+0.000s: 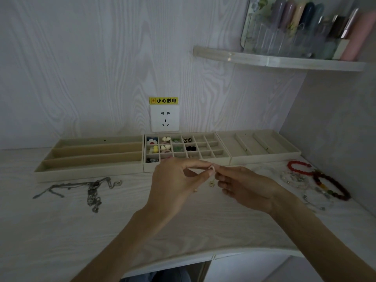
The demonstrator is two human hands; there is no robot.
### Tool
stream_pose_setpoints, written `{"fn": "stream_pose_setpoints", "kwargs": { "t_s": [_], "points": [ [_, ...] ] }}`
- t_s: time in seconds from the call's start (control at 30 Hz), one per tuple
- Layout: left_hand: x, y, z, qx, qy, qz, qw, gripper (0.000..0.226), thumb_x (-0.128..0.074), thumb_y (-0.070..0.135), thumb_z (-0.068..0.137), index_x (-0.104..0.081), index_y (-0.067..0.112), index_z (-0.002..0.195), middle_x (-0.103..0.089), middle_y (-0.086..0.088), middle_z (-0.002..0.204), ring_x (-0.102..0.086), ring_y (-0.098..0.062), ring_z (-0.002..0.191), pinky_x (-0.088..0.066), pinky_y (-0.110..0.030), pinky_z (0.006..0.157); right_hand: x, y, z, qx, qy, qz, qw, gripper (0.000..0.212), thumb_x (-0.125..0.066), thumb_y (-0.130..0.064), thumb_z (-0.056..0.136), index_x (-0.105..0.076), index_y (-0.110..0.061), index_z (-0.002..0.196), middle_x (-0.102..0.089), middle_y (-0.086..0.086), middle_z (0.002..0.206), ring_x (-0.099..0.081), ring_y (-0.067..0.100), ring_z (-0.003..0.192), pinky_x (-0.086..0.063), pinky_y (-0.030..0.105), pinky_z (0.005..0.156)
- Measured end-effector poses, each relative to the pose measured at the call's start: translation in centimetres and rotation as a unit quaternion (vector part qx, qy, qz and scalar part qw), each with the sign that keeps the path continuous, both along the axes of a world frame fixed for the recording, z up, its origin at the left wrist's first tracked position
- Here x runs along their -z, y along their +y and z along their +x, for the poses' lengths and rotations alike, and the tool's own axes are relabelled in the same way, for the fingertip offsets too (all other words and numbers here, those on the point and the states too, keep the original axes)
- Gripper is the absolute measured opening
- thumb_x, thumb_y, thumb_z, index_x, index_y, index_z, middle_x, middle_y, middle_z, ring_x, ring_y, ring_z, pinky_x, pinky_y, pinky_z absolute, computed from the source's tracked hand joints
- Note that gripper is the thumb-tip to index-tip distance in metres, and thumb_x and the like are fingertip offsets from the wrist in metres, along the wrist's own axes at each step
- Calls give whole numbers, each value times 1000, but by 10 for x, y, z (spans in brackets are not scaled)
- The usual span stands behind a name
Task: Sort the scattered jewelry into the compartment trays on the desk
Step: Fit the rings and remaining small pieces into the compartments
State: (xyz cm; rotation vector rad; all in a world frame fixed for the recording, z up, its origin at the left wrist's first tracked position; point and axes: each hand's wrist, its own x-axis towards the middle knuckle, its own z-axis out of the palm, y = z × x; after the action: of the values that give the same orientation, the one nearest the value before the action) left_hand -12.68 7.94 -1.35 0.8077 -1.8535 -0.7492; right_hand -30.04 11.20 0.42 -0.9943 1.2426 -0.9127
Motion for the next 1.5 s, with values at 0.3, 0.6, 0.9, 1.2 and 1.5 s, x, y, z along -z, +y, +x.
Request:
{"fn": "stream_pose_setpoints", "kwargs": {
  "t_s": [0.3, 0.6, 0.9, 1.2, 1.5],
  "points": [
    [0, -31, -7, 33, 62, 126, 990, 10, -71, 22, 80, -71, 29, 87, -71, 17, 70, -68, -5, 62, -50, -16, 53, -11, -19, -3, 58, 182, -141, 972, 28, -72, -39, 72, -76, -22, 94, -73, -15, 85, -65, -5, 83, -45, 5, 71],
    [14, -65, 38, -195, -242, -21, 950, 17, -61, 37, 88, -69, 38, 103, -66, 18, 99, -57, 0, 85, -48, -21, 65, -22, -114, -23, 87, 441, -249, 858, 17, -76, -28, 76, -76, -18, 90, -63, -14, 67, -54, -5, 55, -38, 4, 52],
    [13, -74, 52, -186, -276, 7, 943, 18, -60, 49, 85, -71, 40, 96, -65, 19, 98, -57, -1, 82, -46, -21, 64, 13, -182, -29, 20, 547, -179, 817, 17, -71, -30, 81, -76, -18, 93, -70, -3, 84, -61, 12, 79, -46, 27, 70],
    [13, -73, 52, -191, -279, 6, 941, 21, -58, 51, 85, -70, 39, 98, -62, 21, 85, -56, 0, 75, -48, -23, 64, 17, -187, -21, 58, 593, -166, 786, 16, -71, -34, 80, -75, -26, 93, -72, 0, 98, -64, 19, 91, -46, 27, 72],
    [13, -72, 52, -184, -277, -3, 943, 18, -60, 48, 86, -70, 39, 98, -56, 23, 80, -56, 1, 73, -48, -22, 63, 16, -183, -16, 65, 603, -172, 776, 18, -70, -32, 81, -76, -20, 93, -72, 3, 93, -65, 20, 86, -47, 27, 68]
  ]
}}
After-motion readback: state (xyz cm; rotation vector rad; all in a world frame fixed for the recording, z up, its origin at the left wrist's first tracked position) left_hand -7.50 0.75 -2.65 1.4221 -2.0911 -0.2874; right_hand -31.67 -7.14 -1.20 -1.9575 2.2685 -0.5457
